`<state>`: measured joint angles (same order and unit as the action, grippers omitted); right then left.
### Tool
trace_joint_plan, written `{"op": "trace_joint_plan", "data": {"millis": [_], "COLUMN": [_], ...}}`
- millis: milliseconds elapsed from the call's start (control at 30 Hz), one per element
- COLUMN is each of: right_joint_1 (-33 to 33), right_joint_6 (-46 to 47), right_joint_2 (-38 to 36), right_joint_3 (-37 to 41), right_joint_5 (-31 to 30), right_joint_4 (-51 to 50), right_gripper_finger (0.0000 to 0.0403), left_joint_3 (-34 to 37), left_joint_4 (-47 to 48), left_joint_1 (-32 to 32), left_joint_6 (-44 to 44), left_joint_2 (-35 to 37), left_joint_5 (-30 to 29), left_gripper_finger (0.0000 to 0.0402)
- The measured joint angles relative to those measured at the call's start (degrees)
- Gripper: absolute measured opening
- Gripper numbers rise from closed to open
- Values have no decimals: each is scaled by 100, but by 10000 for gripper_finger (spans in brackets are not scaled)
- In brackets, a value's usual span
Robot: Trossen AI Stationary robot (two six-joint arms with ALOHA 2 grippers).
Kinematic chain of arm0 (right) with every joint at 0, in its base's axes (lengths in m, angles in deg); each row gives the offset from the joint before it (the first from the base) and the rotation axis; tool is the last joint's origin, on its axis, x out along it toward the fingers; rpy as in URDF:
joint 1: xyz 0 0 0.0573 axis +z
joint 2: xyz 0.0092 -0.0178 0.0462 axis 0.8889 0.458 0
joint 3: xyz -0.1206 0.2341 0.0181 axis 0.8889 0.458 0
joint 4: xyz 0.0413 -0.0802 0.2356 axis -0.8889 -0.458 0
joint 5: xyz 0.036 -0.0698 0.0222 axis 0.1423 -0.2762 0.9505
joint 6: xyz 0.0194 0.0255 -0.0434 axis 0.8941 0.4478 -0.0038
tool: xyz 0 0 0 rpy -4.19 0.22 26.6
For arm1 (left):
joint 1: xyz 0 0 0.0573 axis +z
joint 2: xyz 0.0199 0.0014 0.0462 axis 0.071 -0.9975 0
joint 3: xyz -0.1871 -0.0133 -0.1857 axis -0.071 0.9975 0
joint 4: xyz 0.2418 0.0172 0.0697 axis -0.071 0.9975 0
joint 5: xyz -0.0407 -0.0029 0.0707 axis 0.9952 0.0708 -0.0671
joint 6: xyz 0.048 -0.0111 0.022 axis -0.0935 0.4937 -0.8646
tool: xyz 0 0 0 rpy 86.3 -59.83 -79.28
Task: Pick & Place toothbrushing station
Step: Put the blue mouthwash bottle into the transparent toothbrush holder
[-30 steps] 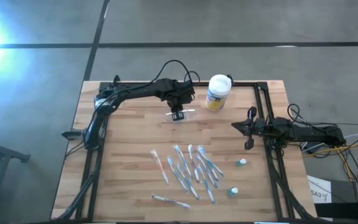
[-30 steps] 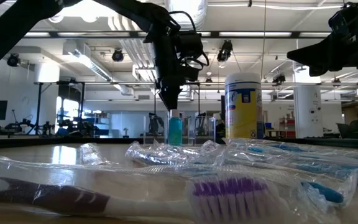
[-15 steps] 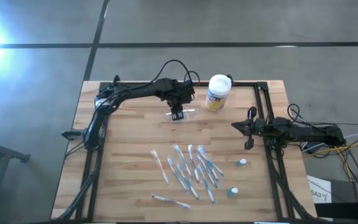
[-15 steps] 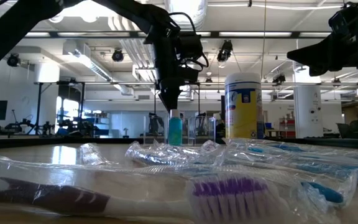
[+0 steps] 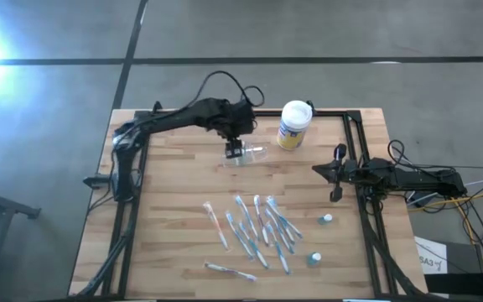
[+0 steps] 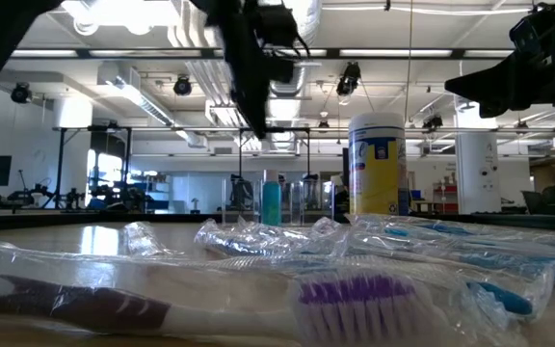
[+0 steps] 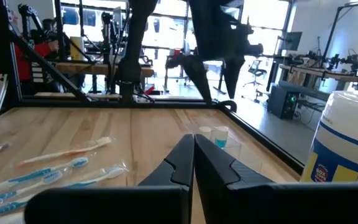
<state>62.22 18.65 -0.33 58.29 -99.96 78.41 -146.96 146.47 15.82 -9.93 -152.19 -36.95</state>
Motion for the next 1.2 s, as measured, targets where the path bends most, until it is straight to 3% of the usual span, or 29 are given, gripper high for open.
{"op": "trace_joint_plan", "data": {"millis": [167, 300, 433, 600, 700, 833, 933, 1067, 1200], "right_joint_1": [1, 1, 1, 0, 0, -1, -2, -1, -2], "right_joint_6": [-2, -120, -102, -22, 48, 66, 66, 66, 59], "right_joint_2": [-17, -13, -13, -13, -13, -13, -13, -11, -9], "right_joint_3": [0, 0, 0, 0, 0, 0, 0, 0, 0], "right_joint_5": [2, 2, 2, 2, 2, 2, 2, 2, 0], "right_joint_4": [-2, 4, 2, 26, 33, 98, 122, 124, 122], "right_gripper_finger": [8, 8, 8, 8, 8, 8, 8, 8, 8], "left_joint_3": [-310, 33, 1117, 3008, 4100, 5342, 5764, 5741, 5062], "left_joint_4": [1280, 1099, -33, -2018, -2853, -3626, -3877, -3677, -3421], "left_joint_1": [-44, -102, -230, -278, -343, -397, -399, -401, -418], "left_joint_6": [298, 610, 802, 1046, 1285, 1640, 1667, 1478, 1139], "left_joint_2": [1244, 2585, 4050, 5534, 6061, 6180, 5769, 4825, 3847], "left_joint_5": [551, 928, 970, 1567, 1853, 1864, 1850, 1564, 1131], "left_gripper_finger": [234, 229, 175, 32, 11, 4, 8, 9, 25]}}
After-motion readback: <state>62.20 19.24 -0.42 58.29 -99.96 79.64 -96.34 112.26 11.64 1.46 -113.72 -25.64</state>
